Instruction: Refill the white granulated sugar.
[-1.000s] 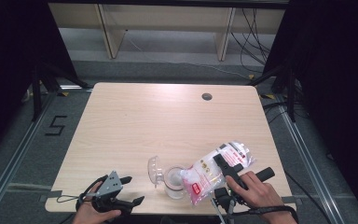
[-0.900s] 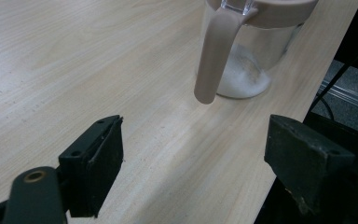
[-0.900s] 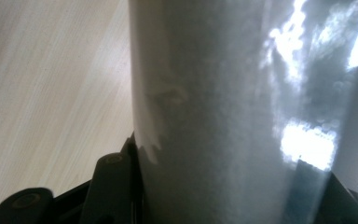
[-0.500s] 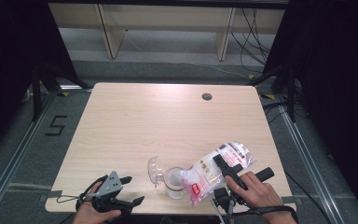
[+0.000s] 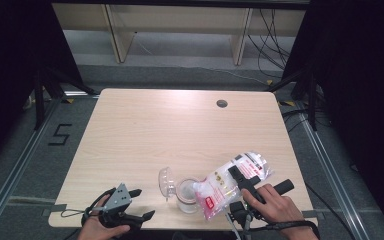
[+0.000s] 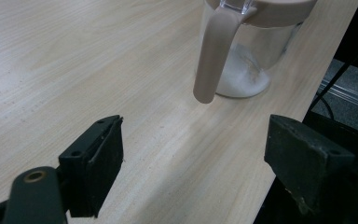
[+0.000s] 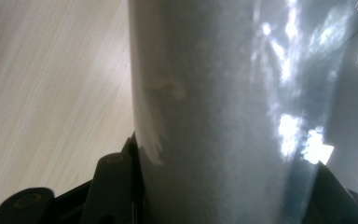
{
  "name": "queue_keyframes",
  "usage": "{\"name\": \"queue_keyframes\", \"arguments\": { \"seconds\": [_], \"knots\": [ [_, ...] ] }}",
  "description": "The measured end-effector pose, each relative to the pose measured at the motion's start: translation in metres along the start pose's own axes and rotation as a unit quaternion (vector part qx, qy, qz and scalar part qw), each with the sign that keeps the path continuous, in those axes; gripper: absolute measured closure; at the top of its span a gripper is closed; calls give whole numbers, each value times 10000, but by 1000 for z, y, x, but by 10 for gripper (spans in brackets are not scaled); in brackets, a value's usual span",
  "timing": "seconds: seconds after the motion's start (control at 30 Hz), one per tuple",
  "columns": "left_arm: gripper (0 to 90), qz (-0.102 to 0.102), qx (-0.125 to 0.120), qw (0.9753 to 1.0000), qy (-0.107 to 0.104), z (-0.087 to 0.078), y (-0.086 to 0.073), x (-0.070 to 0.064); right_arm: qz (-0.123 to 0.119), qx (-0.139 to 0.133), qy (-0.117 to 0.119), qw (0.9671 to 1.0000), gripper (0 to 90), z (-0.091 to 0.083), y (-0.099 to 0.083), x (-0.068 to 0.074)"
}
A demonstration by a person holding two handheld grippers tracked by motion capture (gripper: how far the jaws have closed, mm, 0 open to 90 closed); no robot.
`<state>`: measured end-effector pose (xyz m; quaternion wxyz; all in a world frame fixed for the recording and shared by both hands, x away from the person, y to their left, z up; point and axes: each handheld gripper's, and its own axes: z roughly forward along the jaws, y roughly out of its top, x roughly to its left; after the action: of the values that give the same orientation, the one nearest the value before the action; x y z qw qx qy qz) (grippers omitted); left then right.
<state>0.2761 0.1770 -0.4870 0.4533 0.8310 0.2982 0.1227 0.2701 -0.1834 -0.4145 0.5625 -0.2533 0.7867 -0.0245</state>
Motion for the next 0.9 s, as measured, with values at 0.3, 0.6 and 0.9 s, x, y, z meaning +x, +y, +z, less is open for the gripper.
{"name": "queue_keyframes", "arguments": {
  "seconds": [0.3, 0.6, 0.9],
  "knots": [
    [190, 76, -57, 10000, 0, 0, 0, 1, 46, 19, -49, 10000, 550, -1, 0, -1],
    [190, 8, 5, 10000, 4, 0, 0, 0, 69, -3, -52, 10000, 553, -2, 1, 0],
    [196, -56, -30, 10000, 14, 0, 0, -1, 128, -25, -20, 9999, 555, -1, 1, 1]
  ]
}}
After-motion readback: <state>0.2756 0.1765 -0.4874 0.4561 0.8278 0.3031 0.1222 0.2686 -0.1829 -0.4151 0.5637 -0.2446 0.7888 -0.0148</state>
